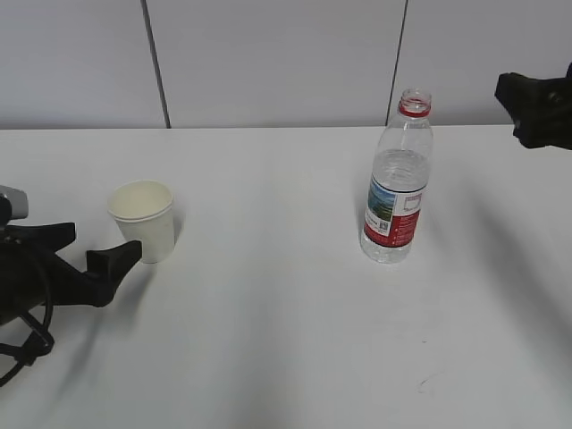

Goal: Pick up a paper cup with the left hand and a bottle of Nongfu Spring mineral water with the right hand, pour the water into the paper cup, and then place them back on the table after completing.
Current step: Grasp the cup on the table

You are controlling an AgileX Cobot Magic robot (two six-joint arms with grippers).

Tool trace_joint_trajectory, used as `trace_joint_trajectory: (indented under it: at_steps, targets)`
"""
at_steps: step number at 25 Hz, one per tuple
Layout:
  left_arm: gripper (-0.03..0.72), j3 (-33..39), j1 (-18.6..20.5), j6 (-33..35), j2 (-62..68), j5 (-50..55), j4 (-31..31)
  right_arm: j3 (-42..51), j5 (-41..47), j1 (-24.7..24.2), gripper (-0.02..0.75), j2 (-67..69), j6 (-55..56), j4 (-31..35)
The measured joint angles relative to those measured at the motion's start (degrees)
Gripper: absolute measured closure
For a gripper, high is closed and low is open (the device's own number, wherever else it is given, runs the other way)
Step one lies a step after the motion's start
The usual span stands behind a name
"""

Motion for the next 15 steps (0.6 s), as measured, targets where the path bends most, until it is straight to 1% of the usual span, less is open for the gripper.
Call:
trace_joint_trajectory:
  at_steps: [5,10,12,15]
  targets:
    - [0.036,-3.34,-0.05,-0.01,4.08,0.05,0.46,0.00,-0.13,0.00,0.153,0.00,0.00,0.00]
    - [0.037,-7.99,-0.10,-0.05,8.28,-0.01,2.49,0.00,-1.37,0.00,0.152,0.00,0.00,0.00]
    - [0.039,-9.63,-0.35,-0.05,10.09,-0.01,2.57,0.00,-1.73,0.00,0.152,0.00,0.11,0.00]
    - [0.042,-12.34,-1.84,-0.12,12.56,0.05,2.41,0.00,-2.37,0.00,0.152,0.00,0.11,0.00]
